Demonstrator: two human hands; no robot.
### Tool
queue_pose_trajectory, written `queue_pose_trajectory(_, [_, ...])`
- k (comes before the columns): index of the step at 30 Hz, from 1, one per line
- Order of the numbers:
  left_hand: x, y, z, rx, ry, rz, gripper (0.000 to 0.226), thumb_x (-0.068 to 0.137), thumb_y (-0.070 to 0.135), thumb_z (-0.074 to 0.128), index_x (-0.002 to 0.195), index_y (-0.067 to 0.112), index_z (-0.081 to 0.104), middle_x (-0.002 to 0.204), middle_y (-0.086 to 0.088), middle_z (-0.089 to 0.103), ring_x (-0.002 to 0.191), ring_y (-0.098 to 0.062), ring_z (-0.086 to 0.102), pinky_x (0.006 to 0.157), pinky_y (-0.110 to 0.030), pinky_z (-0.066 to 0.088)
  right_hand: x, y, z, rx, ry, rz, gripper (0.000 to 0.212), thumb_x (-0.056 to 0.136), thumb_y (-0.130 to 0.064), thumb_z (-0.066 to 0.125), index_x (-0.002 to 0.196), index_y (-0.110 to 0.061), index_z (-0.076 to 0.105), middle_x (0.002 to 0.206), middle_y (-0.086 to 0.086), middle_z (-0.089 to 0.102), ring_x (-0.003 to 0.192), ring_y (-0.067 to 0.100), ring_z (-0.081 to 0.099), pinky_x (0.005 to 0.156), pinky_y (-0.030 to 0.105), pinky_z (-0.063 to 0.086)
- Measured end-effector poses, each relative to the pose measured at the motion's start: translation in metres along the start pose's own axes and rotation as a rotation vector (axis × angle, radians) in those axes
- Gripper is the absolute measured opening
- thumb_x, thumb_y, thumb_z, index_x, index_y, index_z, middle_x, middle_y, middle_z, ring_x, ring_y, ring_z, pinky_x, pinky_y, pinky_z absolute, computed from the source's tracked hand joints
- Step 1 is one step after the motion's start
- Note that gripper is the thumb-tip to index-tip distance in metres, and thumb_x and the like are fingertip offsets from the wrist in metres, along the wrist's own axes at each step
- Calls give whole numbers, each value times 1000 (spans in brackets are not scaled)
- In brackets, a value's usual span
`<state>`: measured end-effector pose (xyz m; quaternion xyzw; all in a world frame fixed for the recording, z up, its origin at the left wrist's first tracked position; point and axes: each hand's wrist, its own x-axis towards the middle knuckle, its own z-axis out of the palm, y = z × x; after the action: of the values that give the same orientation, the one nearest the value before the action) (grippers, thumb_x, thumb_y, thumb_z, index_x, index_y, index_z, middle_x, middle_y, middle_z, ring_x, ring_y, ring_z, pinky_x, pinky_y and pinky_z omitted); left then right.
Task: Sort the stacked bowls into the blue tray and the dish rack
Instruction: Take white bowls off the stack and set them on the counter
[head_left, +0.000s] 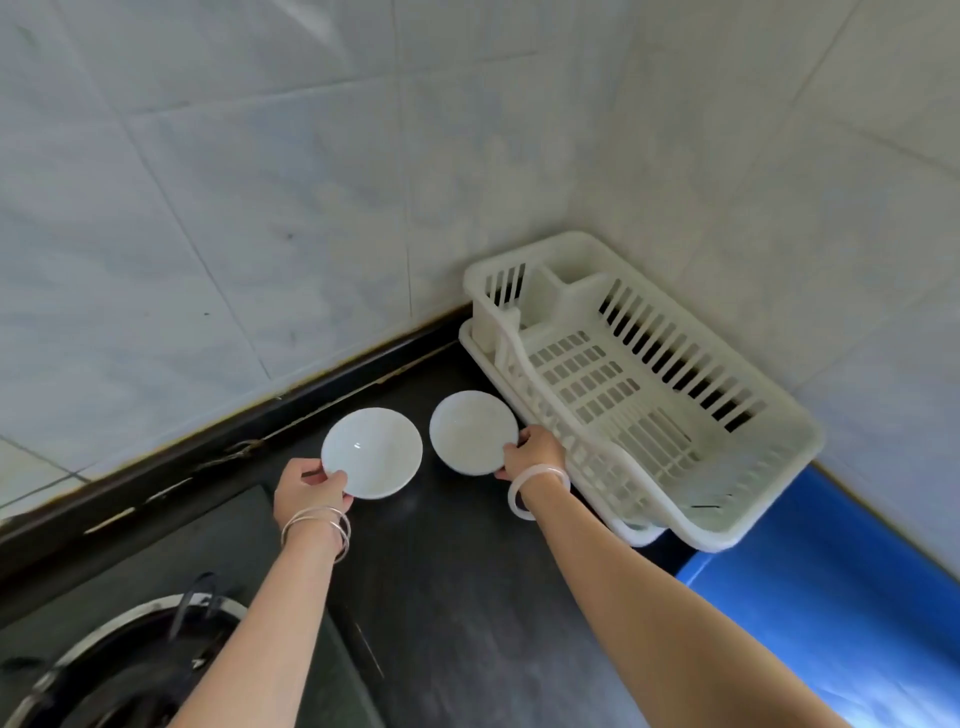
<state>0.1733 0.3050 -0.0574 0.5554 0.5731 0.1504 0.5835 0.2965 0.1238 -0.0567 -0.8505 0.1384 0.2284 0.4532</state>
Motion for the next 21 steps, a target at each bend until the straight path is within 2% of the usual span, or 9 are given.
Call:
queue_pose_trajectory(3, [6,1,5,-41,6,-15,23,79,-7,60,95,9,55,112,-18,61,102,-37,61,74,-36,55,11,-6,10,30,7,8,14,87,-3,51,101,-7,53,88,11,57,60,21,61,70,45,60])
queue_pose_trajectory(7, [7,3,10,-122,-4,-80,30,81,-7,57,107,9,55,119,-18,58,108,-37,58,81,-41,54,20,-11,20,178,-57,56,27,88,-1,52,115,-6,49,90,9,53,56,15,57,72,42,60])
queue_pose_trajectory(9, [6,0,8,-192,-55,-156,33,86,0,55,117,11,52,126,-17,54,110,-37,58,86,-45,54,20,-11,23,331,-90,112,28,87,0,54,114,-7,50,103,14,55,65,20,61,69,38,59])
queue_pose_trajectory(10, [4,-3,7,-238,-88,-201,36,89,4,54,123,14,50,128,-16,53,107,-36,59,86,-47,54,20,-8,25,388,-99,133,29,86,0,56,113,-7,51,110,15,56,75,26,64,72,38,59])
queue_pose_trajectory(12, [0,-9,6,-332,-120,-256,38,90,11,54,127,16,48,128,-14,53,92,-30,63,80,-43,55,19,-2,29,472,-109,158,35,85,0,58,118,-8,53,116,15,56,98,34,63,80,42,58])
queue_pose_trajectory(13, [-2,-11,7,-371,-112,-257,37,90,12,55,127,16,49,127,-14,54,84,-26,63,77,-39,55,19,0,30,514,-112,165,37,85,-1,59,121,-7,53,114,14,56,101,35,62,82,43,57])
queue_pose_trajectory(17, [-2,-9,16,-459,-48,-252,29,89,12,57,117,17,54,128,-13,55,77,-23,62,74,-36,55,20,-4,39,654,-128,190,38,86,-3,60,123,-7,52,97,10,59,86,32,68,78,36,58])
queue_pose_trajectory(21, [5,-1,23,-540,-21,-244,23,88,11,58,111,17,55,131,-13,52,71,-17,61,73,-34,55,28,-21,49,650,-137,178,38,88,-4,57,125,-5,51,104,14,59,81,29,69,75,31,57])
